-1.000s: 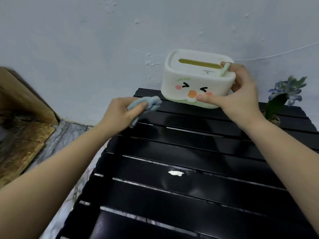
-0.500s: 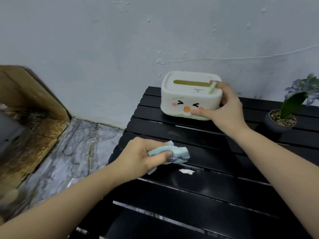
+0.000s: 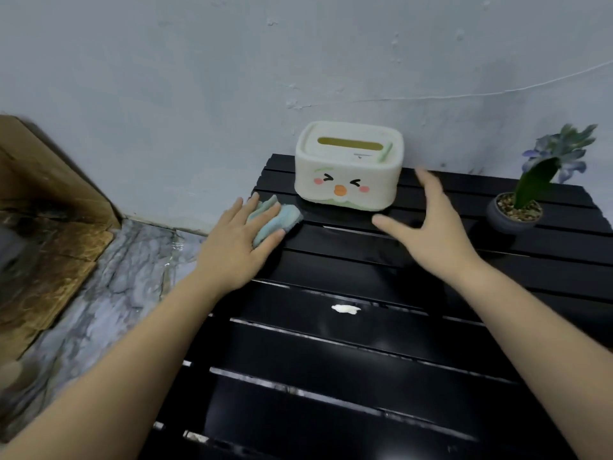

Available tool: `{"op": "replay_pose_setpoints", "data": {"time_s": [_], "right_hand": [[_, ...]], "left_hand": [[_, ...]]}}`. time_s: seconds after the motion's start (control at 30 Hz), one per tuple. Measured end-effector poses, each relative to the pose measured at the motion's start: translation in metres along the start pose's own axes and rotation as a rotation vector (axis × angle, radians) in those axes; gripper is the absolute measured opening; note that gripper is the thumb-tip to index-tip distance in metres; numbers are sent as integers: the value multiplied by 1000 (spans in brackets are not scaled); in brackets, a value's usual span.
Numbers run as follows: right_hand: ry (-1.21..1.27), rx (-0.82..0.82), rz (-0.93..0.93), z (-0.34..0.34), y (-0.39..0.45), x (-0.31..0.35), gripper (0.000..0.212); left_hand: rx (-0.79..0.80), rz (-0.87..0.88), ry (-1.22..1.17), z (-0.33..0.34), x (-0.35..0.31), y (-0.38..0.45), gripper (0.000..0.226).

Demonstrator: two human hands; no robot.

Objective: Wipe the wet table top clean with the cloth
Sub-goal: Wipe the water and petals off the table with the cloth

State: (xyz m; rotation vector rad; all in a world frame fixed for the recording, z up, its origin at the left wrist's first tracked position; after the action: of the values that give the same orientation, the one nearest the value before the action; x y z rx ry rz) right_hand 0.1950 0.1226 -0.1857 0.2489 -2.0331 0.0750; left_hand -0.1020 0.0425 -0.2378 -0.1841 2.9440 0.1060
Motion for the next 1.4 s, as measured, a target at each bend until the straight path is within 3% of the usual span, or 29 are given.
{"op": "replay_pose_setpoints", "data": {"time_s": [0.2,0.33,0.4,0.53,0.63,0.7,0.73,0.8,0.83,0.93,1.03,1.13,1.3,1.4], "right_hand": [[-497,227,108,-17,-96,-27,80],[-580,211,76,-16,-104,-30,71],[-551,201,87,-17,-106,-28,66],[-472,187,93,-33,-136,-16,66],[-484,163,87,-56,-173,-11,69],[-504,141,100,-71,-195,-10,71],[-513,130,109,-77,-205,-10,71],[-527,101,125,-88,-220,-11,69],[-536,90,133,-91,-226,-12,67],[-538,63,152,-97,-239,-19,60],[-531,55,175,-99,-250,-26,55],[-512,37,174,-103,-257,-30,54],[-510,33,180,-112,-264,-35,55],[-508,47,187,-120,-272,-35,54]], "left_hand": [[-50,137,-33,3,-55,-18,55],[37,326,-130,9,-117,-33,48],[66,341,-212,8,-133,-37,47],[71,110,-558,-22,-129,-36,20],[-87,-136,-642,-54,-103,-46,19],[-147,-218,-523,-67,-80,-63,28],[-135,-249,-407,-68,-68,-72,45],[-44,-253,-139,-55,-50,-87,77],[7,-237,-25,-44,-47,-94,83],[45,-158,208,-17,-52,-104,74],[12,-262,188,-13,-70,-100,56],[32,-345,189,-7,-114,-93,55],[96,-251,144,18,-223,-75,57],[108,-89,113,31,-296,-71,56]]}}
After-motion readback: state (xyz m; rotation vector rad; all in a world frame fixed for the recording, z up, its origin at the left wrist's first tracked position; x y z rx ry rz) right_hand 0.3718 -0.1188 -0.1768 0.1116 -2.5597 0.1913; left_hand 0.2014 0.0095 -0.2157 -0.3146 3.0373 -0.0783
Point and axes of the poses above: each hand's wrist, its own y-axis towards the middle knuckle, its own z-axis out of the palm, x = y × z, the point moved 3 cm from there along y, towards the middle knuckle, and after that the axes turned 12 degrees about y, right-handed, at the moved point
